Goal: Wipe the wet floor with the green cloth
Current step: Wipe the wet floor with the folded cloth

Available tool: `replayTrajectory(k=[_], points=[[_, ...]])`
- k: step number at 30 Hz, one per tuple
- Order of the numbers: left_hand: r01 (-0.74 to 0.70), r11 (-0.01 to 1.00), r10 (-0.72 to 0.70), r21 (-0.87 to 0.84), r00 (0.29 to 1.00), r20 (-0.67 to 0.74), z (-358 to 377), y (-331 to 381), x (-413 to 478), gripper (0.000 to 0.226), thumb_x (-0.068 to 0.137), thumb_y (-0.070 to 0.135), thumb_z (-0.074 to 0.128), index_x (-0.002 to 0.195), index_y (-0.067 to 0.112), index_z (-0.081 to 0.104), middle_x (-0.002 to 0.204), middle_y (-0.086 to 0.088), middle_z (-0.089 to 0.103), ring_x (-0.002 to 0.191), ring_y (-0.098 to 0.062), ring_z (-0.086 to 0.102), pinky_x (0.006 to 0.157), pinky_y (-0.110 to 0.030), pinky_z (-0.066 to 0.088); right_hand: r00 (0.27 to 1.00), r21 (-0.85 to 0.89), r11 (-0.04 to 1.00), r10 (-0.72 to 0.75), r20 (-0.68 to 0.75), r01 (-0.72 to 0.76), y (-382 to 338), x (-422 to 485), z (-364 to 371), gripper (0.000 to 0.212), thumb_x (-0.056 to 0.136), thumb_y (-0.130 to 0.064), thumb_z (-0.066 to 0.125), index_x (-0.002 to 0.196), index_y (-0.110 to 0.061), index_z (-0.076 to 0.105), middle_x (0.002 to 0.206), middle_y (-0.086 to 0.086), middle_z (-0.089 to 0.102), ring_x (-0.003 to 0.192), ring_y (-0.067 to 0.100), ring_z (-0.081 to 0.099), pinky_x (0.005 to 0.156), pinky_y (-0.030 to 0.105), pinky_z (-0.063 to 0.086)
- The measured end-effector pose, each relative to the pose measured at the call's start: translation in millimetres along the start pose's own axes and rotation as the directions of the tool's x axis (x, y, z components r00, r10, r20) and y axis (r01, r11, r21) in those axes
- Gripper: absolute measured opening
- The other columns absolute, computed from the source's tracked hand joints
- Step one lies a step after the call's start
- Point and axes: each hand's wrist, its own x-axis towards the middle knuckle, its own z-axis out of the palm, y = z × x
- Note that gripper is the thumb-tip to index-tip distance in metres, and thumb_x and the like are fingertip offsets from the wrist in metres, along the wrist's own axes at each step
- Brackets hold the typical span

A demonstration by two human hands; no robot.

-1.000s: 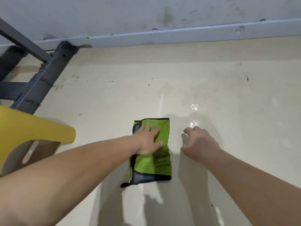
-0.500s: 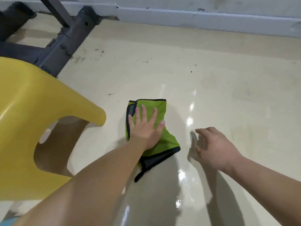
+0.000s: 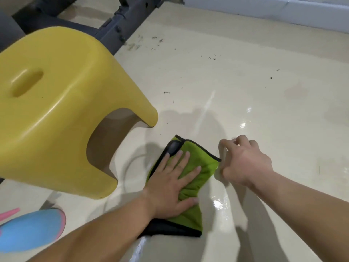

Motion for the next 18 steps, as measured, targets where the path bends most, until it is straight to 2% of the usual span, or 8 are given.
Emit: replayTrajectory(k=[3,5,8,14,18], points=[[0.133,0.989,-0.136,0.059,0.99,0.045,-17.4,-33.1,35.1,0.082,0.093,0.083,0.012,0.162,0.045,-0.01,0.171,-0.007,-0.026,0.154,-0.023,-0.033,0.126,-0.052,-0.014,1.0,0.0,1.0,0.027,-0.012,-0.027,1.0,5.4,2.9,0.053,0.077,-0.038,0.066,0.125,-0.043,0.044,0.13,-0.006,0.036,0.122,0.022,0.031,0.061,0.031,0.039],[0.201,0.977,-0.205,0.076,0.978,0.039,-26.5,-47.1,56.1,0.083,0.091,0.084,0.01,0.162,0.045,-0.011,0.171,-0.008,-0.026,0.155,-0.024,-0.031,0.126,-0.052,-0.014,1.0,-0.002,1.0,0.028,-0.013,-0.028,2.9,7.6,7.3,0.052,0.08,-0.037,0.064,0.127,-0.042,0.043,0.129,-0.005,0.035,0.123,0.025,0.029,0.059,0.031,0.04],[0.219,0.972,-0.22,0.081,0.975,0.001,-34.8,-61.8,84.6,0.085,0.09,0.084,0.007,0.163,0.044,-0.008,0.172,-0.01,-0.02,0.158,-0.026,-0.024,0.127,-0.052,-0.013,1.0,-0.022,1.0,0.02,-0.005,-0.02,6.8,11.8,12.3,0.063,0.081,-0.037,0.064,0.136,-0.043,0.036,0.13,-0.004,0.033,0.123,0.028,0.027,0.067,0.033,0.044],[0.242,0.969,-0.239,0.049,0.969,-0.057,-38.5,-75.2,107.3,0.083,0.091,0.083,0.008,0.163,0.043,-0.003,0.174,-0.01,-0.013,0.16,-0.027,-0.018,0.128,-0.052,-0.008,0.999,0.033,0.999,0.035,0.019,-0.036,3.0,14.6,13.7,0.069,0.09,-0.032,0.055,0.151,-0.042,0.025,0.138,-0.003,0.027,0.131,0.029,0.022,0.084,0.037,0.045],[0.273,0.96,-0.268,0.062,0.961,-0.073,-32.1,-60.2,88.5,0.083,0.094,0.081,0.005,0.165,0.037,-0.002,0.174,-0.015,-0.009,0.16,-0.032,-0.014,0.128,-0.054,-0.003,0.999,0.048,0.999,0.023,0.043,-0.025,6.8,13.4,12.7,0.073,0.087,-0.035,0.059,0.149,-0.045,0.023,0.14,-0.004,0.024,0.131,0.027,0.02,0.083,0.035,0.041]])
